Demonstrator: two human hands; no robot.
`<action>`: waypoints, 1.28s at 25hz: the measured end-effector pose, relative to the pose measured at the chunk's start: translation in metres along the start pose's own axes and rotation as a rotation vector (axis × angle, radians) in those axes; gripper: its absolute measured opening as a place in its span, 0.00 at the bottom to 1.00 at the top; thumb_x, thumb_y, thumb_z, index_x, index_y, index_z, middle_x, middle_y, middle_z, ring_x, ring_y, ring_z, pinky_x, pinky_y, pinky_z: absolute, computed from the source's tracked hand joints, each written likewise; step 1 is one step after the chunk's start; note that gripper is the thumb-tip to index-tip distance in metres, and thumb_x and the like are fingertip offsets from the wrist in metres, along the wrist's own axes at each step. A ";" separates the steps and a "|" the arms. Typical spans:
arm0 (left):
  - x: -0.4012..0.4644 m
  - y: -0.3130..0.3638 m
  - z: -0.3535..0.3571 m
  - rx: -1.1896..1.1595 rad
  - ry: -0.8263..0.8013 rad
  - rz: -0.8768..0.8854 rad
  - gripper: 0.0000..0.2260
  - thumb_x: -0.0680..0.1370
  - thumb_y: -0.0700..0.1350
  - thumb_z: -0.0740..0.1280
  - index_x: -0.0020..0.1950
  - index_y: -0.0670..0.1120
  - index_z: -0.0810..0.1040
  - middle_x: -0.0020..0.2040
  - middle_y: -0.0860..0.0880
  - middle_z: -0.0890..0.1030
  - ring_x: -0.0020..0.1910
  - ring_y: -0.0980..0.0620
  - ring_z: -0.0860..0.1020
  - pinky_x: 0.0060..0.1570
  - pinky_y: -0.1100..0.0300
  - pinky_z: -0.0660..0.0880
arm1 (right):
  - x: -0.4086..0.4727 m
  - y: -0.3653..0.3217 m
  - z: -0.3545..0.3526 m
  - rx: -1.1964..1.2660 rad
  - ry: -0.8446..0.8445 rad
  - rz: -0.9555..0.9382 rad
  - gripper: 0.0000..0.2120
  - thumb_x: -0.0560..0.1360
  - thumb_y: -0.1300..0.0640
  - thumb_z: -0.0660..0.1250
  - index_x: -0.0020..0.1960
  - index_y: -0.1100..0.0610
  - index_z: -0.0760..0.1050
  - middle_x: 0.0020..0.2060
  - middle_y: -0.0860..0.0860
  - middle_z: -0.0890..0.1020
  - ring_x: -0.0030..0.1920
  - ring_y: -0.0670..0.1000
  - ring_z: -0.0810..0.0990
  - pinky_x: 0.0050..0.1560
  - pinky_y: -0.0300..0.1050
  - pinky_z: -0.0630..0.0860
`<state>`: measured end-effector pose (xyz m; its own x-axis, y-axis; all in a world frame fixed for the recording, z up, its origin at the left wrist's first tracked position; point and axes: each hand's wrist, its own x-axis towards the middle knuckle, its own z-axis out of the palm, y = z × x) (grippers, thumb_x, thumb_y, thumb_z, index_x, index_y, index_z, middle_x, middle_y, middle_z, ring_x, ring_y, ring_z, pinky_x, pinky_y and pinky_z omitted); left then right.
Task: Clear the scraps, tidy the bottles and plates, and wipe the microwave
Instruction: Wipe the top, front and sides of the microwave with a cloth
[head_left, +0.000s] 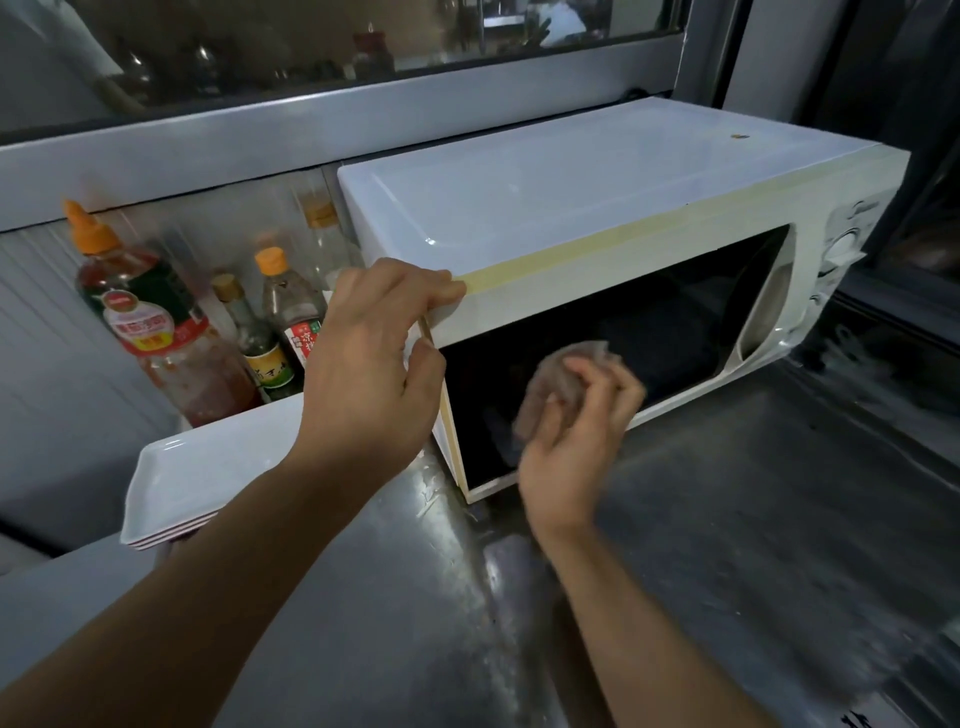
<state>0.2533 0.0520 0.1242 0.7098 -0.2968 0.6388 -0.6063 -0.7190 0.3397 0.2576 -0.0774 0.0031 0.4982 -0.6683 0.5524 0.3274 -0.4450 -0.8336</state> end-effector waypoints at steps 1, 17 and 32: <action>0.000 0.000 0.001 -0.008 0.009 -0.002 0.19 0.69 0.32 0.60 0.57 0.41 0.79 0.55 0.47 0.79 0.55 0.49 0.73 0.54 0.76 0.61 | 0.020 0.010 -0.008 -0.015 0.054 0.101 0.19 0.68 0.76 0.58 0.57 0.66 0.73 0.57 0.59 0.67 0.59 0.53 0.71 0.63 0.30 0.64; -0.002 0.001 0.009 -0.046 0.087 -0.018 0.19 0.68 0.30 0.63 0.57 0.41 0.78 0.51 0.53 0.74 0.54 0.55 0.69 0.53 0.77 0.61 | 0.007 0.057 -0.025 -0.292 -0.119 -0.010 0.15 0.72 0.59 0.61 0.46 0.38 0.64 0.46 0.38 0.66 0.45 0.35 0.67 0.50 0.25 0.65; 0.000 -0.002 0.006 -0.021 0.081 0.020 0.17 0.67 0.33 0.66 0.55 0.42 0.79 0.51 0.56 0.74 0.52 0.52 0.71 0.52 0.78 0.61 | -0.040 0.059 -0.008 -0.261 -0.128 0.008 0.08 0.72 0.59 0.59 0.49 0.51 0.71 0.52 0.60 0.70 0.48 0.53 0.72 0.55 0.43 0.71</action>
<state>0.2569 0.0491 0.1192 0.6667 -0.2580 0.6992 -0.6278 -0.7000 0.3403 0.2503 -0.0822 -0.0678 0.6024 -0.5991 0.5275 0.1134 -0.5899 -0.7995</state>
